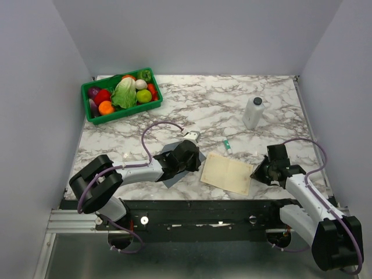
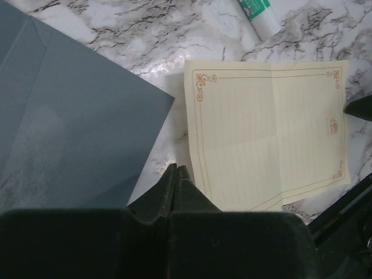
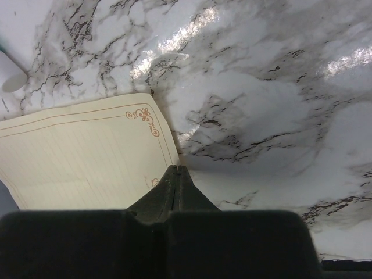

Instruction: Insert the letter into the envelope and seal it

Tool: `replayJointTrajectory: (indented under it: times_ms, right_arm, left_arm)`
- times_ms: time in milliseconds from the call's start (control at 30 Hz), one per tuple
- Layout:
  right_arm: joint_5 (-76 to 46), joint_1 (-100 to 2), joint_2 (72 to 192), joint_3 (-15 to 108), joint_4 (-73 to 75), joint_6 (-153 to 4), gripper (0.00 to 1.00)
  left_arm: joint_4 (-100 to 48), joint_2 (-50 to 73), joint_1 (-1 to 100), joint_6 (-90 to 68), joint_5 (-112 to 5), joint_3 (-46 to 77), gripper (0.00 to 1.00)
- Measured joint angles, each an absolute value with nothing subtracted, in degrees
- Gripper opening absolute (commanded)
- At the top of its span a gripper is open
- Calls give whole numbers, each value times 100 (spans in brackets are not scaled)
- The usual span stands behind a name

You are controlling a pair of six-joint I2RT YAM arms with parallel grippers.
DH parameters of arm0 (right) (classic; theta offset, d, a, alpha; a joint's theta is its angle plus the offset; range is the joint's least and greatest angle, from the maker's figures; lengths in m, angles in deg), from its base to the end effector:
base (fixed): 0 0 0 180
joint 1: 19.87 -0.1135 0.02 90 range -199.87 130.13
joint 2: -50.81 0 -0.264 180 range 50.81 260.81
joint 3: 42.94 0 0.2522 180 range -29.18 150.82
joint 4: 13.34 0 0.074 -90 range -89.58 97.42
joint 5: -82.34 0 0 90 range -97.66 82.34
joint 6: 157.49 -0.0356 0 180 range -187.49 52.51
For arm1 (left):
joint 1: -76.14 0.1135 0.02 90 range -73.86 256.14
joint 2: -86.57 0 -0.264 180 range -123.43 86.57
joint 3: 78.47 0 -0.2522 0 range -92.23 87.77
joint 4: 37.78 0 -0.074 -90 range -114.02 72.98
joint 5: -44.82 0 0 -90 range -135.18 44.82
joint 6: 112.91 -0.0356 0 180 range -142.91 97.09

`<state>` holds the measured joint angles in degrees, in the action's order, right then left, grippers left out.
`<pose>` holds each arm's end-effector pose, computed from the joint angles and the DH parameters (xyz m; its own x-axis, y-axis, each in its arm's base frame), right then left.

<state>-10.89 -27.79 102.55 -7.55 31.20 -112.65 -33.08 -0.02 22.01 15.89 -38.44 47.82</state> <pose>0.1501 0.0229 0.1541 -0.7270 0.6136 -0.3081 0.4975 0.7800 0.3797 0.1808 -0.2429 0.1734 -0.7486 -0.0267 -0.6625 0.3608 0.8219 -0.4408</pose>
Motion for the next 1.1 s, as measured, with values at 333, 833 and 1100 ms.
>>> replayJointTrajectory:
  times_ms: [333,833,1100]
  right_arm:
    - [-1093,-2779,10467,-755,3004,-11265,1]
    - [-1093,-2779,10446,-755,3004,-11261,1]
    - [-1098,-2779,10496,-755,2978,-11254,1]
  left_arm:
    - [-2698,-568,2197,1430,-3520,4496,0]
    - [-2934,-865,1893,1246,-3710,4284,0]
    - [-3166,-784,1753,1281,-3894,4470,0]
